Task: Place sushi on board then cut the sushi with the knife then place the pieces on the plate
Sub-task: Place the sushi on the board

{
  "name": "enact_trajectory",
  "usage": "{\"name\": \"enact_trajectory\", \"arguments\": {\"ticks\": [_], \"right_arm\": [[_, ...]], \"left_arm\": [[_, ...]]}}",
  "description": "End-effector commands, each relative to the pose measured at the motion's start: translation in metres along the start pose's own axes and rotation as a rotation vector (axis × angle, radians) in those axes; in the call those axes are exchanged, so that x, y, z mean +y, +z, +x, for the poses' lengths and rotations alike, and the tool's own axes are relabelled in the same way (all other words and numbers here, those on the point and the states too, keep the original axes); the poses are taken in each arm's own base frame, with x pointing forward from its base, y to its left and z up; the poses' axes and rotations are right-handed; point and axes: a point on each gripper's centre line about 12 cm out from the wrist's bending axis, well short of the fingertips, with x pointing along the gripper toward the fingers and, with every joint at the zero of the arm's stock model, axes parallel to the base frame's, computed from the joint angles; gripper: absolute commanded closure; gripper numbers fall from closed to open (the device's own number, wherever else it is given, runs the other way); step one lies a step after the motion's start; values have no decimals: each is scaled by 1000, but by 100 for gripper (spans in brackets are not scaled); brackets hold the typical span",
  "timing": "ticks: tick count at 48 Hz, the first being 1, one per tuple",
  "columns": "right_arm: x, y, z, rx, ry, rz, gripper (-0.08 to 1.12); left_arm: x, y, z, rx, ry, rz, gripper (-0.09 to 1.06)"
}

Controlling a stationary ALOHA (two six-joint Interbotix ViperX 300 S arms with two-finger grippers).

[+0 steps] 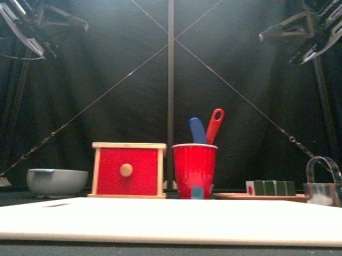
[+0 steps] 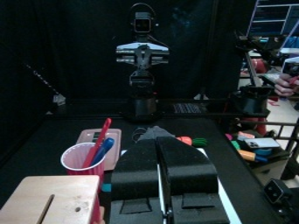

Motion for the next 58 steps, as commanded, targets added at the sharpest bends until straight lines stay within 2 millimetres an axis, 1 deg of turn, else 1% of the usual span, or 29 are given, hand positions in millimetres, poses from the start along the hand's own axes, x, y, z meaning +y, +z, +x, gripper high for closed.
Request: {"name": "enact_trajectory", "arguments": {"ticks": [1, 7, 14, 25, 32, 35, 40, 55, 58], "right_arm": [[-2, -3, 2, 14, -10, 14, 105], [-9, -10, 2, 50, -49, 36, 102], [-26, -19, 2, 138, -141, 91, 101], [-58, -31, -3, 362, -311, 206, 100], [-76, -35, -7, 515, -399, 250, 95], [-83, -36, -7, 557, -424, 262, 90], [-90, -39, -5, 602, -445, 261, 78], [-106, -65, 7, 775, -453, 141, 28], [-108, -70, 9, 805, -451, 116, 21]], "left_arm": [[1, -6, 7, 21, 7, -2, 103], [1, -9, 13, 34, 7, 2, 100], [3, -12, 20, 31, 14, 10, 99], [9, -16, 25, 40, 40, 10, 99], [11, -21, 28, 60, 48, 8, 99], [12, -23, 29, 69, 51, 8, 99], [13, -27, 32, 83, 57, 6, 99], [16, -34, 36, 104, 68, 4, 99], [16, -33, 36, 101, 69, 4, 99]]}}
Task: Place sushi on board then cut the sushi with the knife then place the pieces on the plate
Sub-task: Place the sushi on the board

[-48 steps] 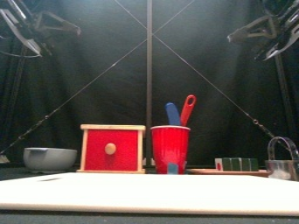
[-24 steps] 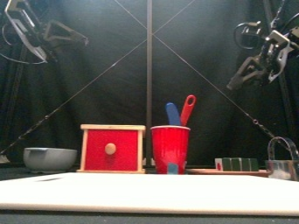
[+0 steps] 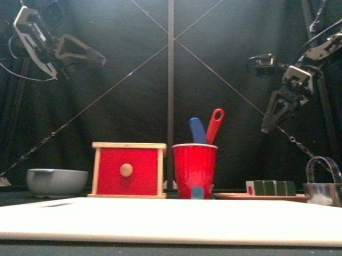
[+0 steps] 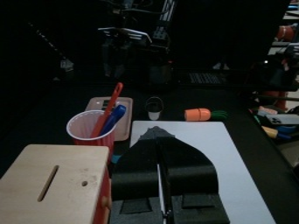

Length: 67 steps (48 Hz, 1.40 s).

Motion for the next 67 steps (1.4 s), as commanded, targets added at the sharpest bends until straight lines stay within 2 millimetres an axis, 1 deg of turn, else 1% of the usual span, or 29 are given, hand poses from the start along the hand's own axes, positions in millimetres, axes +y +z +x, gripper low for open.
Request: {"name": "enact_trajectory", "arguments": {"ticks": [1, 6, 11, 21, 34, 40, 56, 67], "right_arm": [[-3, 9, 5, 9, -22, -53, 19], [-5, 5, 13, 78, -40, -95, 14], [-7, 0, 22, 158, -48, -145, 14], [-9, -4, 38, 224, -37, -220, 12], [-27, -10, 57, 299, -22, -222, 12], [-30, -14, 63, 326, -2, -229, 10], [-31, -19, 80, 366, 51, -242, 3], [-34, -23, 96, 409, 50, -269, 3]], "left_arm": [[1, 12, 4, -38, 6, -2, 99], [2, 13, 4, -43, 9, -2, 99], [3, 13, 4, -40, 12, -2, 99], [5, 13, 4, -40, 21, -2, 99], [6, 12, 4, -38, 26, -4, 99], [6, 12, 4, -38, 26, -6, 99], [8, 11, 3, -37, 34, -6, 99], [9, 11, 3, -35, 37, -6, 99]]}}
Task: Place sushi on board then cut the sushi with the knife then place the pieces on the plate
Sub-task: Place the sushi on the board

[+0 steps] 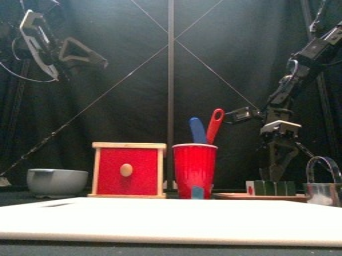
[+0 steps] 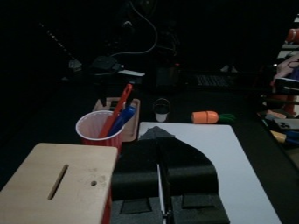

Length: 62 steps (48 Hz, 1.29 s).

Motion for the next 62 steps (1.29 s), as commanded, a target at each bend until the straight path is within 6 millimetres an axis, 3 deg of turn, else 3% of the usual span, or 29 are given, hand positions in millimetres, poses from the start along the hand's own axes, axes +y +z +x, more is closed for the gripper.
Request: {"name": "enact_trajectory", "arguments": {"ticks": [1, 17, 31, 38, 51, 62], "right_arm": [[-6, 9, 0, -21, -20, -13, 3], [-5, 5, 16, 19, -7, -13, 8], [-1, 1, 22, 41, 11, -7, 35], [-2, 7, 12, 11, 0, 1, 46], [-3, 21, -25, -90, 8, 133, 46], [5, 23, -41, -125, 24, 331, 46]], "left_arm": [[1, 10, 3, -32, 6, -2, 99], [1, 9, 2, -29, 6, -2, 99], [2, 7, 2, -23, 9, -3, 99], [2, 7, 2, -23, 11, -8, 99], [3, 6, 2, -22, 19, -26, 99], [4, 5, 1, -19, 27, -46, 99]]}}
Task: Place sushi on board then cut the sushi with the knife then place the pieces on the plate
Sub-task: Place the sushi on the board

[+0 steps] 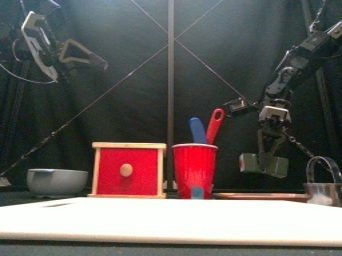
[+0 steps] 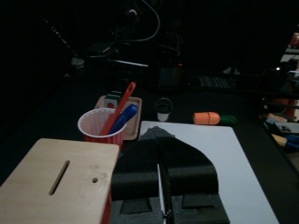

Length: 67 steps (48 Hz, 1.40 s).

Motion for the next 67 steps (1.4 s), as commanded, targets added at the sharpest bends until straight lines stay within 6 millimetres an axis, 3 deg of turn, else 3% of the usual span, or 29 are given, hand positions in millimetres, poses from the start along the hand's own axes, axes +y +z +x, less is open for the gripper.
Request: {"name": "enact_trajectory", "arguments": {"ticks": [1, 24, 39, 53, 67], "right_arm": [[6, 9, -17, -60, 3, 68, 46], [76, 2, -37, -77, 60, 357, 46], [121, -9, -39, -86, 82, 510, 46], [158, -12, -31, -108, 64, 630, 46], [200, -8, -18, -107, -66, 750, 46]], "left_arm": [[1, 6, 2, -20, 10, -19, 99], [4, -2, 0, 3, 28, -46, 99], [4, -4, -1, 11, 28, -44, 99], [8, -8, -2, 20, 43, -44, 99], [8, -9, -3, 22, 45, -44, 99]]}}
